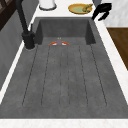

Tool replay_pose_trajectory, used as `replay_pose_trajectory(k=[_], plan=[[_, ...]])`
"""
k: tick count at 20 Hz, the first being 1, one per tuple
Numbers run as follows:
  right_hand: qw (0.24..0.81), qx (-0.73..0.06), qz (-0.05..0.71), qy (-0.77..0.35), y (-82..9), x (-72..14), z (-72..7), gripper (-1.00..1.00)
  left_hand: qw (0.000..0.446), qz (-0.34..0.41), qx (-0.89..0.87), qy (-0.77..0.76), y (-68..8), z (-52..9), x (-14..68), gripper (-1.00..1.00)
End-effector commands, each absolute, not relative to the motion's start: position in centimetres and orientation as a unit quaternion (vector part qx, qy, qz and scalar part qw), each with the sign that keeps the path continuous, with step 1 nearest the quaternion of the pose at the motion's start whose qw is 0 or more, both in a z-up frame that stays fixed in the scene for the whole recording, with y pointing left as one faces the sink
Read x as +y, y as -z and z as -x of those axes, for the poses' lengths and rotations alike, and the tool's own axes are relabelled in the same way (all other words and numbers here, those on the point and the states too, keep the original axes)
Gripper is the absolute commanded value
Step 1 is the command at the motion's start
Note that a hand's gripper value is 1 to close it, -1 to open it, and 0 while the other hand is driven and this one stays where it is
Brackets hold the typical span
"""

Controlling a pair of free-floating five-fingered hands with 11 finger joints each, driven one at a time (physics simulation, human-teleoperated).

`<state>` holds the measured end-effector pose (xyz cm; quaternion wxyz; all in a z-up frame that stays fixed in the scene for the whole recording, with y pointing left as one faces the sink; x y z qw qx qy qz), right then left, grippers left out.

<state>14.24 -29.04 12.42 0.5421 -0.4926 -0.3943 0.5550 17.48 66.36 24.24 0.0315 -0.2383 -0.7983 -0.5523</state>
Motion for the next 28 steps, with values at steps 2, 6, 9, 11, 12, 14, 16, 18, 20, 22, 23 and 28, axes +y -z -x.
replay_pose_trajectory(k=[2, 6, 9, 11, 12, 14, 16, 18, 20, 22, 23, 28], plan=[[0.542, -0.394, 0.493, -0.555, -12.4, -29.0, -14.2, 0.00, 0.067, 0.225, -0.762, 0.603, -24.1, -17.5, 66.3, -1.00], [0.542, -0.394, 0.493, -0.555, -12.4, -29.0, -14.2, 0.00, 0.078, 0.224, -0.741, 0.629, -23.8, -17.5, 66.3, -1.00], [0.542, -0.394, 0.493, -0.555, -12.4, -29.0, -14.2, 0.00, 0.086, 0.223, -0.723, 0.648, -23.5, -17.5, 66.4, -1.00], [0.542, -0.394, 0.493, -0.555, -12.4, -29.0, -14.2, 0.00, 0.090, 0.221, -0.711, 0.661, -23.3, -17.5, 66.4, -1.00], [0.542, -0.394, 0.493, -0.555, -12.4, -29.0, -14.2, 0.00, 0.092, 0.220, -0.705, 0.668, -23.2, -17.5, 66.4, -1.00], [0.542, -0.394, 0.493, -0.555, -12.4, -29.0, -14.2, 0.00, 0.096, 0.217, -0.693, 0.681, -23.0, -17.5, 66.4, -1.00], [0.542, -0.394, 0.493, -0.555, -12.4, -29.0, -14.2, 0.00, 0.100, 0.214, -0.681, 0.694, -22.8, -17.5, 66.4, -1.00], [0.542, -0.394, 0.493, -0.555, -12.4, -29.0, -14.2, 0.00, 0.105, 0.212, -0.668, 0.706, -22.6, -17.5, 66.4, -1.00], [0.542, -0.394, 0.493, -0.555, -12.4, -29.0, -14.2, 0.00, 0.105, 0.207, -0.655, 0.719, -22.8, -16.7, 66.2, -1.00], [0.542, -0.394, 0.493, -0.555, -12.4, -29.0, -14.2, 0.00, 0.105, 0.196, -0.650, 0.726, -23.7, -16.3, 65.6, -1.00], [0.542, -0.394, 0.493, -0.555, -12.4, -29.0, -14.2, 0.00, 0.105, 0.191, -0.650, 0.728, -24.1, -16.1, 65.3, -1.00], [0.542, -0.394, 0.493, -0.555, -12.4, -29.0, -14.2, 0.00, 0.093, 0.156, -0.666, 0.723, -25.1, -15.5, 62.8, -1.00]])
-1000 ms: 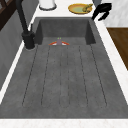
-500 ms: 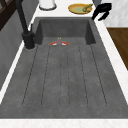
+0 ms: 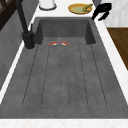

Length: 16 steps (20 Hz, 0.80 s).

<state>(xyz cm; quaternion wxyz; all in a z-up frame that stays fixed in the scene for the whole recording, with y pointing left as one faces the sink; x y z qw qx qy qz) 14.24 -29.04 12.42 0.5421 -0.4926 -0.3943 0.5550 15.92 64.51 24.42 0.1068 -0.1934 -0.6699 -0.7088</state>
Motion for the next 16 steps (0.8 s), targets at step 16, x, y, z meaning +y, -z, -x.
replay_pose_trajectory(k=[16], plan=[[0.542, -0.394, 0.493, -0.555, -12.4, -29.0, -14.2, 0.00, 0.085, 0.129, -0.676, 0.720, -27.8, -11.3, 52.6, -1.00]])
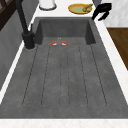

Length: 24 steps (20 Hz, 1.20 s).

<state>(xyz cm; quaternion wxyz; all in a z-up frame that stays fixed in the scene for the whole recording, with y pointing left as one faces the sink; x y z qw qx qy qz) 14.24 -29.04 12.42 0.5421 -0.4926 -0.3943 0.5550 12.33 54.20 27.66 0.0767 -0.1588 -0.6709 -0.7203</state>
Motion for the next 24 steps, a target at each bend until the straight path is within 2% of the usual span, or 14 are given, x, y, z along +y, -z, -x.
replay_pose_trajectory(k=[1, 24], plan=[[0.542, -0.394, 0.493, -0.555, -12.4, -29.0, -14.2, 0.00, 0.087, 0.129, -0.676, 0.720, -27.8, -10.8, 52.1, -1.00], [0.542, -0.394, 0.493, -0.555, -12.4, -29.0, -14.2, 0.00, 0.084, 0.122, -0.644, 0.751, -28.5, -2.7, 40.2, -1.00]])
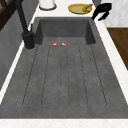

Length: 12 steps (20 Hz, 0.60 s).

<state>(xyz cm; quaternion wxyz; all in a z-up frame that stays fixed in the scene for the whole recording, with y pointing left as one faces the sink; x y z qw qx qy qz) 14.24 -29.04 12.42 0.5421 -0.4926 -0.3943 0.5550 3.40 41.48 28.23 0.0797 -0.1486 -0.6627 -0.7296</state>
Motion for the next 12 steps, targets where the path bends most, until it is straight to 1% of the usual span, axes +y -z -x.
replay_pose_trajectory(k=[1, 4, 6, 12], plan=[[0.542, -0.394, 0.493, -0.555, -12.4, -29.0, -14.2, 0.00, 0.083, 0.121, -0.644, 0.750, -28.6, -2.4, 39.6, -1.00], [0.542, -0.394, 0.493, -0.555, -12.4, -29.0, -14.2, 0.00, 0.083, 0.123, -0.649, 0.746, -28.7, -1.5, 37.8, -1.00], [0.542, -0.394, 0.493, -0.555, -12.4, -29.0, -14.2, 0.00, 0.076, 0.133, -0.647, 0.747, -28.6, -1.8, 36.1, -1.00], [0.542, -0.394, 0.493, -0.555, -12.4, -29.0, -14.2, 0.00, 0.076, 0.134, -0.648, 0.746, -28.6, -2.0, 31.6, -1.00]])
